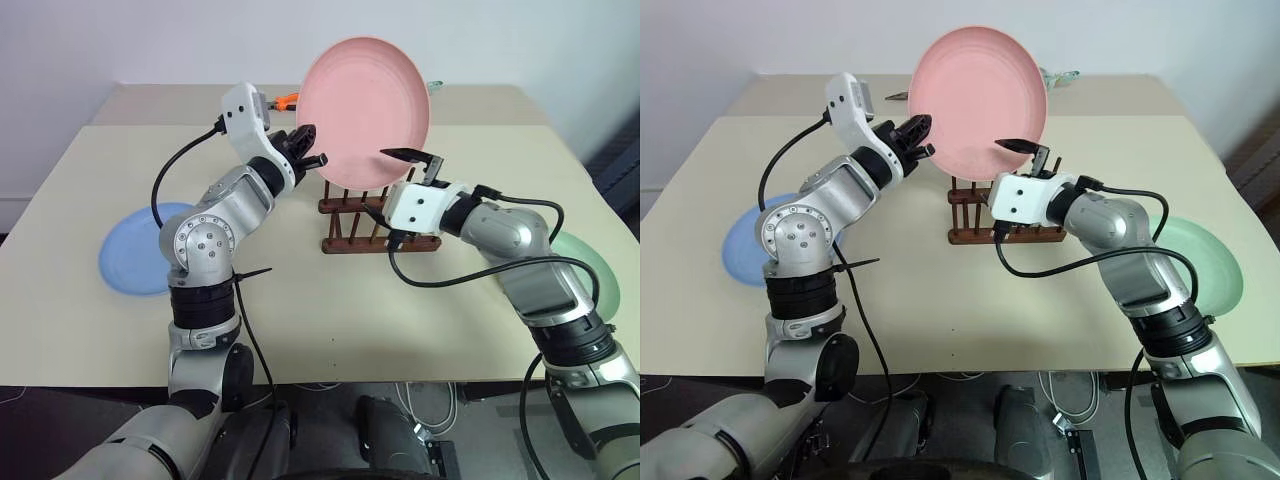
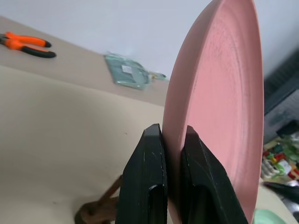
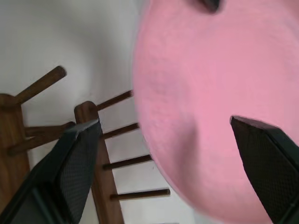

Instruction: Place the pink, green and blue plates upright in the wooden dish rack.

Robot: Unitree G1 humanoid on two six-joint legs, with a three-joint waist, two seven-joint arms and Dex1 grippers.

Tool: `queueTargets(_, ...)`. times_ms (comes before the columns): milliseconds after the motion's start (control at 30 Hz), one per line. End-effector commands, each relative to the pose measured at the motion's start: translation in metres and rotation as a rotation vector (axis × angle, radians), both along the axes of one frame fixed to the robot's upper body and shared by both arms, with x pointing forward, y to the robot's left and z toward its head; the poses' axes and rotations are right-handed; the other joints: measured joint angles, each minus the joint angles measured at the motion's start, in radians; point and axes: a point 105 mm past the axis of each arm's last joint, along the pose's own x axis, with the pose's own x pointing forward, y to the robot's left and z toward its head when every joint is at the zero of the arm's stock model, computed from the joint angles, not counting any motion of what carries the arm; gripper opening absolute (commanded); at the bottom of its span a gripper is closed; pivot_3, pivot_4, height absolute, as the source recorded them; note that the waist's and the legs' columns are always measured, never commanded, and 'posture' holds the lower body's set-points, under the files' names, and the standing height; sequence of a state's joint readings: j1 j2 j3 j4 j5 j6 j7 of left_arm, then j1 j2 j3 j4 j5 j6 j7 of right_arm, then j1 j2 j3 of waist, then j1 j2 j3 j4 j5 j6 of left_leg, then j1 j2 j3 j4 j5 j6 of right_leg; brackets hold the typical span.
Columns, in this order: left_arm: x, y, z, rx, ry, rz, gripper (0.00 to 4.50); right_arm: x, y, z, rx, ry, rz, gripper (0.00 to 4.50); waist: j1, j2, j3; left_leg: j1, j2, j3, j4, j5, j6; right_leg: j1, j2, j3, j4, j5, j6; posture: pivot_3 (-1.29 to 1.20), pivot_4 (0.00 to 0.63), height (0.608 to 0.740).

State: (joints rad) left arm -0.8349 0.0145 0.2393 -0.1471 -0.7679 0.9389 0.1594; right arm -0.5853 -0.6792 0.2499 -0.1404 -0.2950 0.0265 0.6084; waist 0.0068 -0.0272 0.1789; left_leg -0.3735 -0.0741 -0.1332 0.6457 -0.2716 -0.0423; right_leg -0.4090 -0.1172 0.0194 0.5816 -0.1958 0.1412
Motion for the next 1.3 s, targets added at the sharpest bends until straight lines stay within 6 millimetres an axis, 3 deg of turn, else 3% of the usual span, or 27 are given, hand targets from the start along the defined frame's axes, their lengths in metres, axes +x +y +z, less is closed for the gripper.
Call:
queueTargets(33,-0.013,-0.008,0.022,-0.050,-0.061,-0.067,0.00,0.005,0.002,0.013,-0.019,-0.102,-0.013,3.13,0.002,0.000,0.000,0.000,0.000,0.000,0.000,0.000,0.000,0.000,0.000,0.000,0.000,0.000,0.000,0.00,0.150,0.740)
queueTargets(233,-0.019,-0.011,0.021,-0.107,-0.038,-0.119,0.00,0.006,0.000,0.010,-0.050,-0.135,-0.023,0.03,0.003,0.000,0.000,0.000,0.000,0.000,0.000,0.000,0.000,0.000,0.000,0.000,0.000,0.000,0.000,0.00,0.150,0.740)
queueTargets(367,-0.018,0.003,0.038,-0.275,-0.091,-0.094,1.59,0.006,-0.003,0.016,-0.056,-0.184,-0.040,0.00,0.005,0.000,0.000,0.000,0.000,0.000,0.000,0.000,0.000,0.000,0.000,0.000,0.000,0.000,0.000,0.00,0.150,0.740)
queueTargets(433,-0.011,0.026,0.052,-0.349,-0.153,-0.001,2.61,0.006,-0.011,0.022,-0.031,-0.195,-0.057,0.00,0.005,0.000,0.000,0.000,0.000,0.000,0.000,0.001,-0.001,0.000,0.000,0.000,0.000,0.000,0.000,0.00,0.150,0.740)
queueTargets(500,-0.007,0.045,0.057,-0.298,-0.223,0.076,3.62,0.004,-0.021,0.031,0.060,-0.170,-0.068,0.00,0.004,0.000,0.000,0.000,0.000,0.000,0.000,0.001,-0.002,0.000,0.000,0.000,-0.001,0.000,0.000,0.00,0.150,0.740)
queueTargets(600,-0.006,0.058,0.051,-0.052,-0.320,0.125,3.62,-0.007,-0.033,0.045,0.345,-0.026,-0.027,0.00,0.003,0.000,0.000,0.000,0.000,0.000,-0.001,0.001,-0.001,0.000,0.001,0.000,-0.001,0.000,-0.001,0.00,0.150,0.740)
queueTargets(633,-0.007,0.058,0.039,0.077,-0.343,0.104,3.62,-0.011,-0.044,0.054,0.519,0.074,-0.013,0.00,0.002,0.001,0.000,0.000,0.000,0.000,-0.001,0.000,-0.001,0.000,0.001,0.000,-0.001,0.000,-0.001,0.00,0.150,0.740)
queueTargets(733,-0.013,0.051,0.008,0.334,-0.380,0.009,3.62,-0.023,-0.056,0.068,0.781,0.258,0.068,0.00,0.004,0.002,0.000,0.000,0.000,0.000,-0.001,-0.001,0.002,0.001,0.001,0.001,-0.002,0.000,-0.001,0.00,0.150,0.740)
queueTargets(833,-0.041,0.030,-0.043,0.541,-0.391,-0.253,3.62,-0.037,-0.067,0.081,1.022,0.454,0.181,0.00,0.004,0.003,0.001,0.000,0.000,0.000,-0.001,-0.002,0.004,0.001,0.001,0.001,-0.002,-0.001,-0.005,0.00,0.150,0.740)
queueTargets(900,-0.062,0.022,-0.068,0.574,-0.370,-0.414,3.62,-0.044,-0.069,0.079,1.070,0.555,0.211,0.00,0.003,0.004,0.001,0.000,0.001,0.000,-0.001,-0.002,0.004,0.001,0.000,0.001,-0.002,-0.002,-0.006,0.00,0.150,0.740)
queueTargets(967,-0.076,0.018,-0.082,0.568,-0.346,-0.505,3.62,-0.045,-0.071,0.071,1.070,0.608,0.183,0.00,0.003,0.006,0.002,0.000,0.002,0.000,-0.002,-0.002,0.004,0.000,0.000,0.001,-0.002,-0.002,-0.006,0.00,0.150,0.740)
queueTargets(1100,-0.091,0.011,-0.091,0.550,-0.329,-0.596,3.62,-0.040,-0.078,0.055,1.071,0.648,0.106,0.00,0.003,0.007,0.003,0.000,0.002,0.000,-0.002,-0.002,0.004,0.000,0.000,0.001,-0.002,-0.002,-0.006,0.00,0.150,0.740)
queueTargets(1300,-0.096,0.007,-0.091,0.537,-0.329,-0.616,3.62,-0.036,-0.086,0.043,1.099,0.689,0.064,0.00,0.004,0.007,0.003,0.000,0.002,0.001,-0.001,-0.002,0.005,0.000,0.000,0.001,-0.002,-0.001,-0.006,0.00,0.150,0.740)
